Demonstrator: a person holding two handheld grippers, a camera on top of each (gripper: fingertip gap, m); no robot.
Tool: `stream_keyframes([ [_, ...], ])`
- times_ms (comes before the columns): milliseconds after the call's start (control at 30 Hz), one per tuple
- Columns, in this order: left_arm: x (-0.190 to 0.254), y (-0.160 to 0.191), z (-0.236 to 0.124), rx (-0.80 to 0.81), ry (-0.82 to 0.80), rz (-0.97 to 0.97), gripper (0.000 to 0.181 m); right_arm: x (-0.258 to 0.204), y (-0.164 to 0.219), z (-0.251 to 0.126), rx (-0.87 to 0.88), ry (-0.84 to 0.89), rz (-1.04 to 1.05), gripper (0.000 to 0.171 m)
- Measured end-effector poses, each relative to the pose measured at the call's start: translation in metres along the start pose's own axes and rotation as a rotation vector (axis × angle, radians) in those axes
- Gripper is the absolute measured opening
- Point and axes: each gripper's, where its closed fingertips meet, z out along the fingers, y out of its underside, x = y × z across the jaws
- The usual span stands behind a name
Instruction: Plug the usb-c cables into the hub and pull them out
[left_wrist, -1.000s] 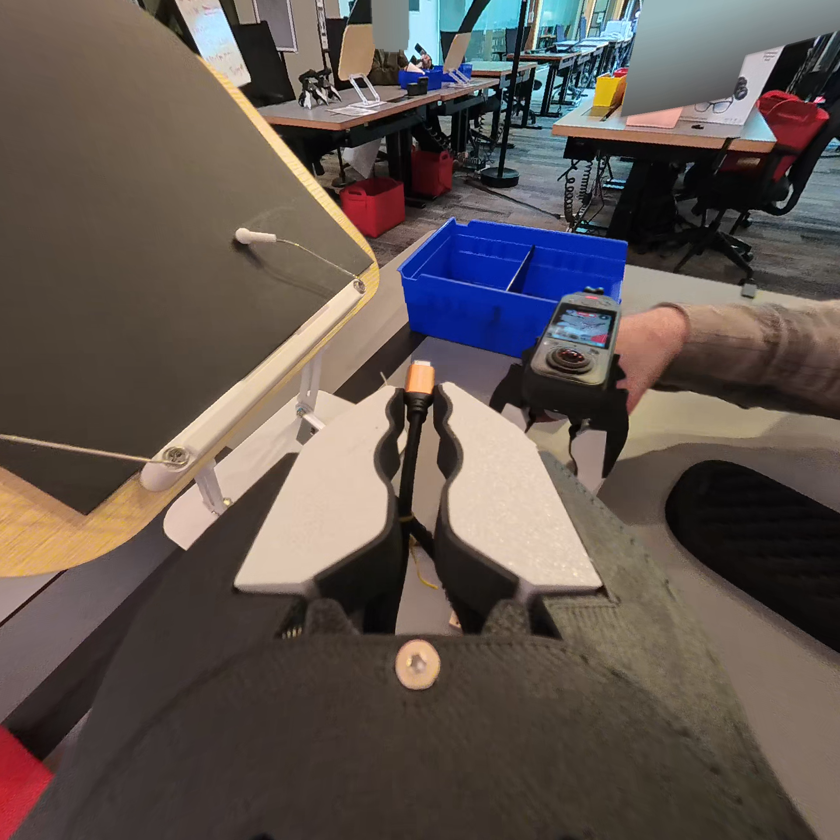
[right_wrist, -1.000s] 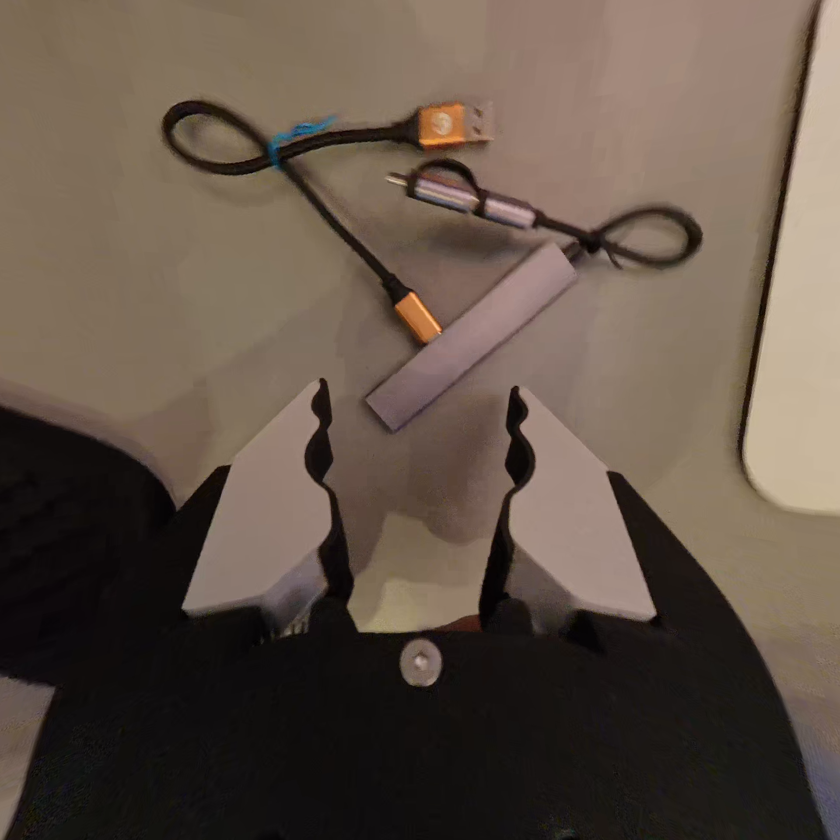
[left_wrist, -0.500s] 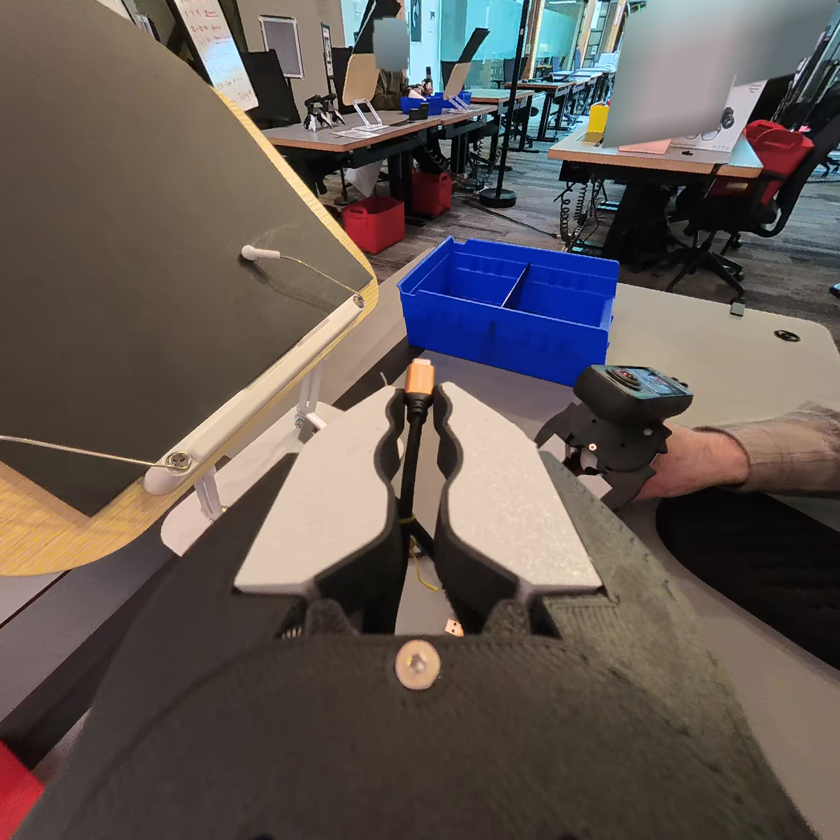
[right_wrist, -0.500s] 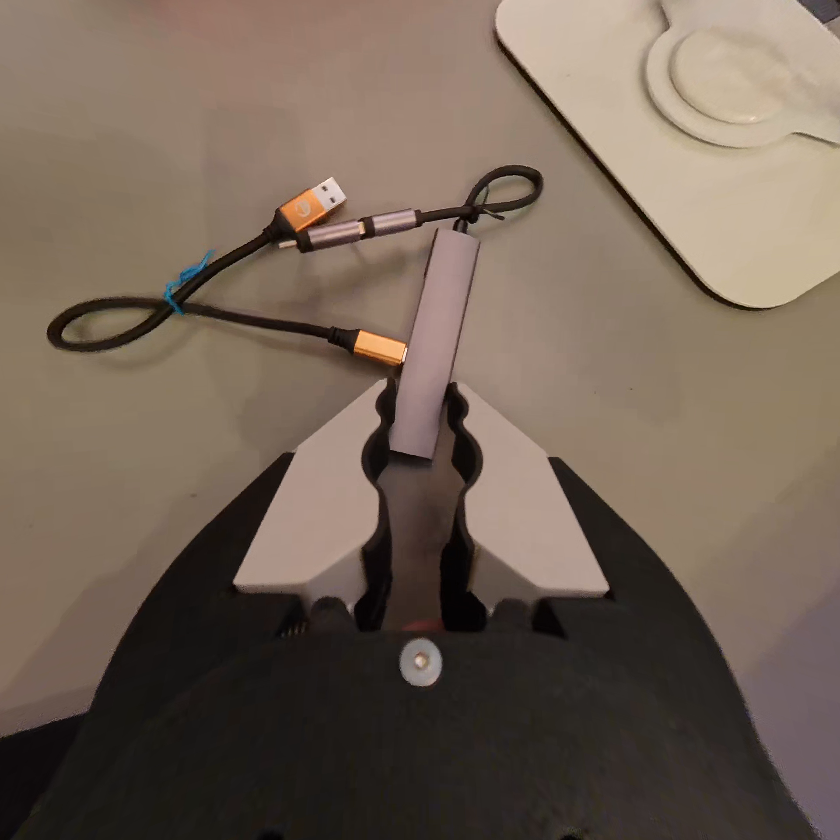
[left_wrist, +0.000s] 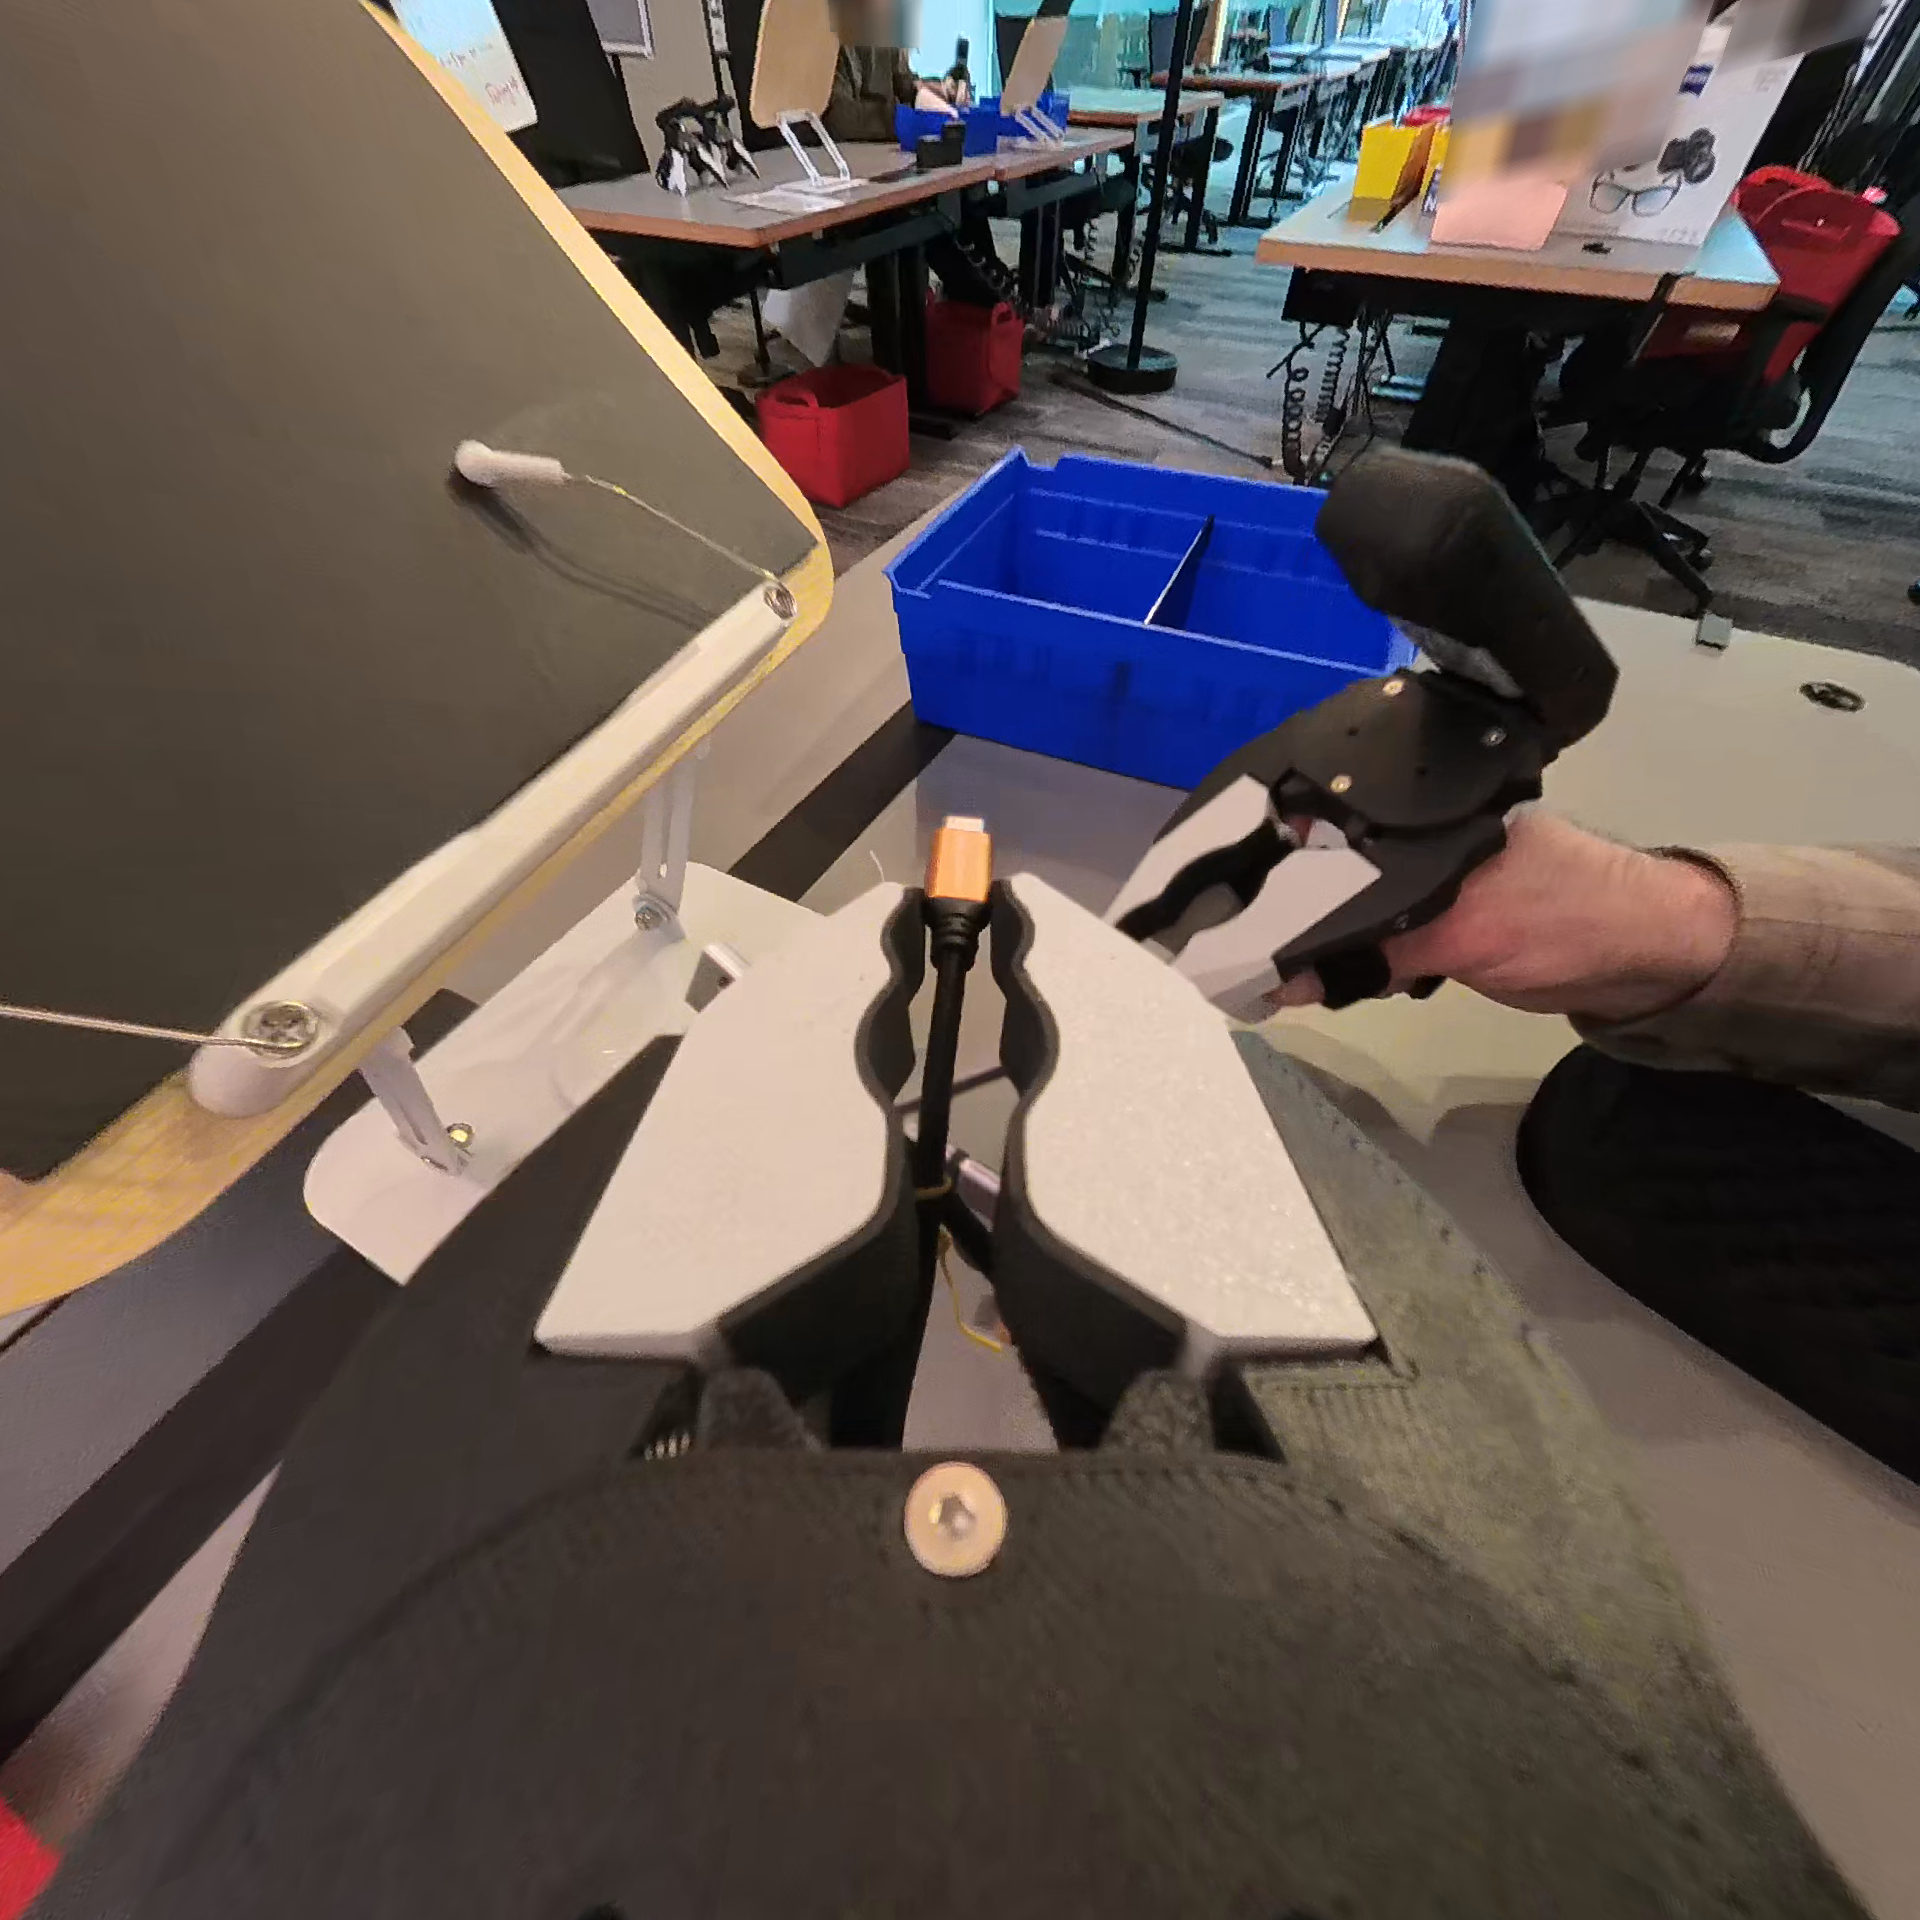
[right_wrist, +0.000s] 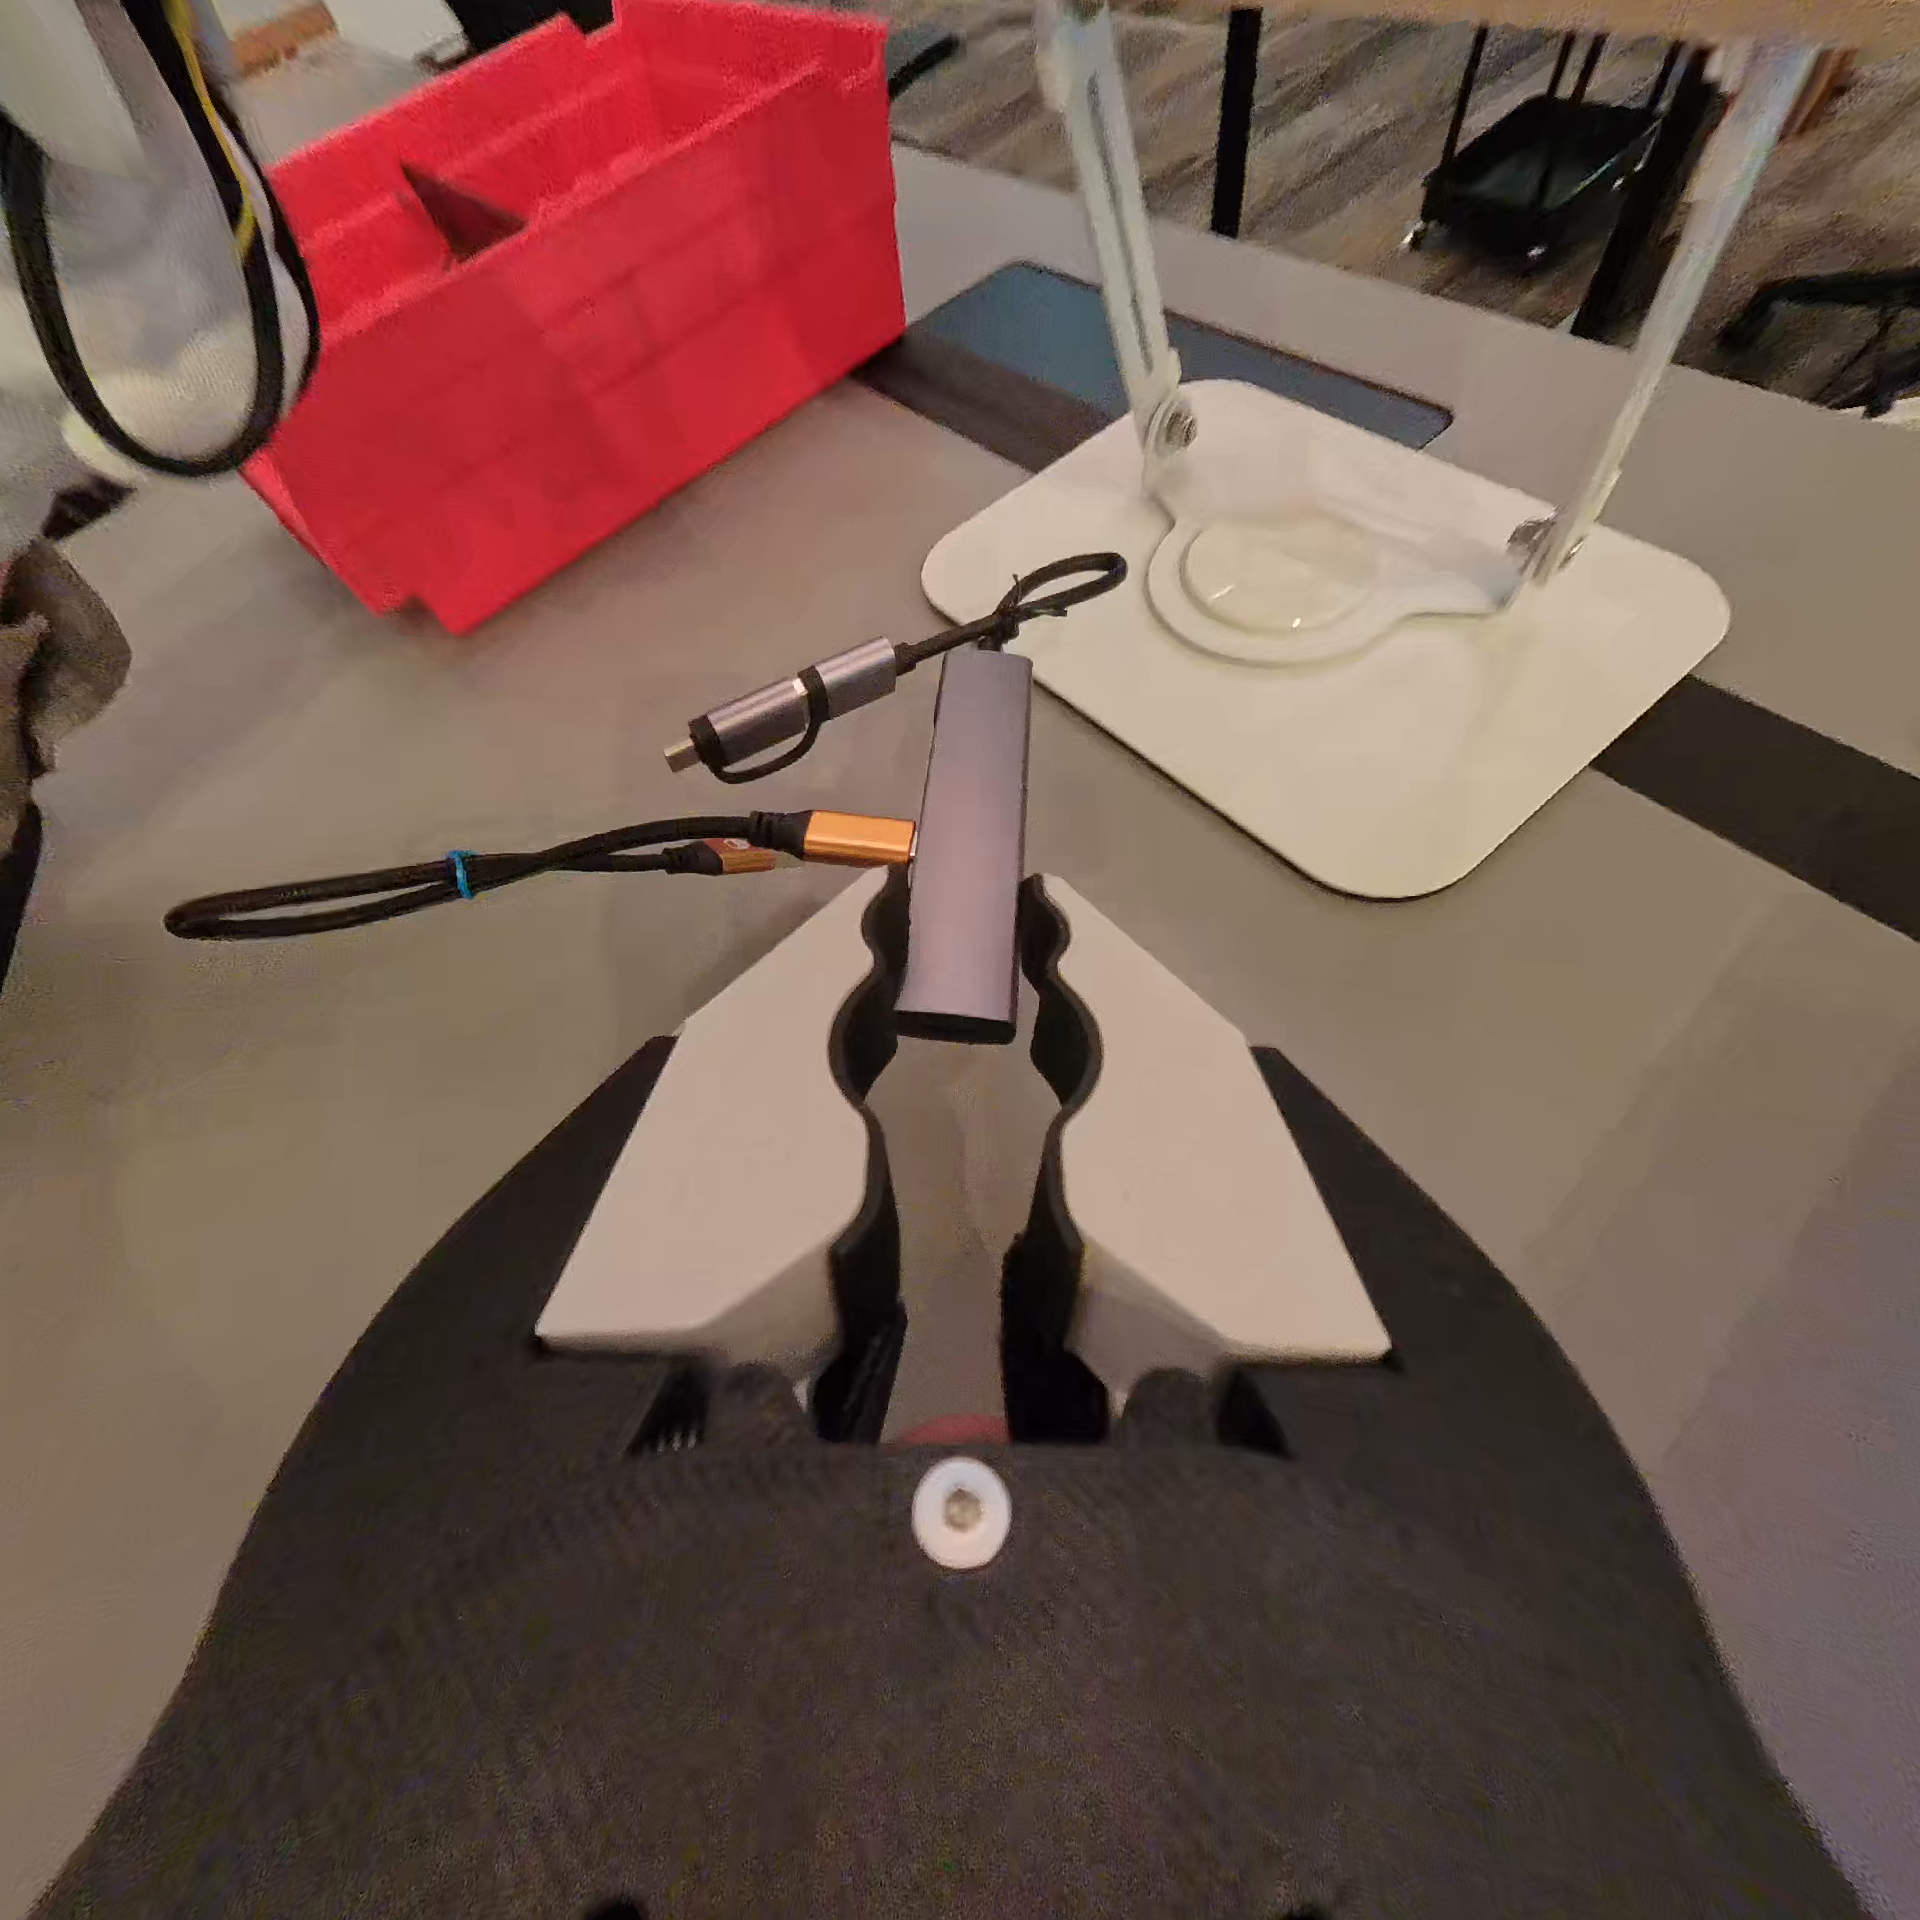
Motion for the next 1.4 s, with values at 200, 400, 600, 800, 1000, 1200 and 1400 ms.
stream_keyframes([
  [200, 0.007, 0.025, 0.023, -0.057, 0.021, -0.009, 0.013, 0.008, -0.023, -0.016, 0.165, 0.034, 0.09, 0.019],
  [400, 0.024, 0.037, 0.044, -0.097, 0.003, 0.059, 0.013, 0.007, -0.037, -0.03, 0.267, 0.038, 0.137, 0.019],
  [600, 0.026, 0.046, 0.053, -0.121, -0.021, 0.071, 0.013, 0.0, -0.046, -0.036, 0.34, 0.022, 0.15, 0.018],
  [800, 0.025, 0.05, 0.055, -0.139, -0.056, 0.104, 0.013, -0.001, -0.047, -0.039, 0.373, 0.012, 0.171, 0.018],
  [1000, 0.027, 0.046, 0.056, -0.101, -0.039, 0.05, 0.013, -0.003, -0.05, -0.042, 0.395, 0.035, 0.14, 0.019],
  [1200, 0.028, 0.042, 0.058, -0.049, -0.036, -0.027, 0.012, -0.004, -0.053, -0.044, 0.402, 0.068, 0.089, 0.019],
  [1400, 0.029, 0.039, 0.058, -0.031, -0.042, -0.034, 0.012, -0.005, -0.053, -0.046, 0.385, 0.117, 0.007, 0.019],
])
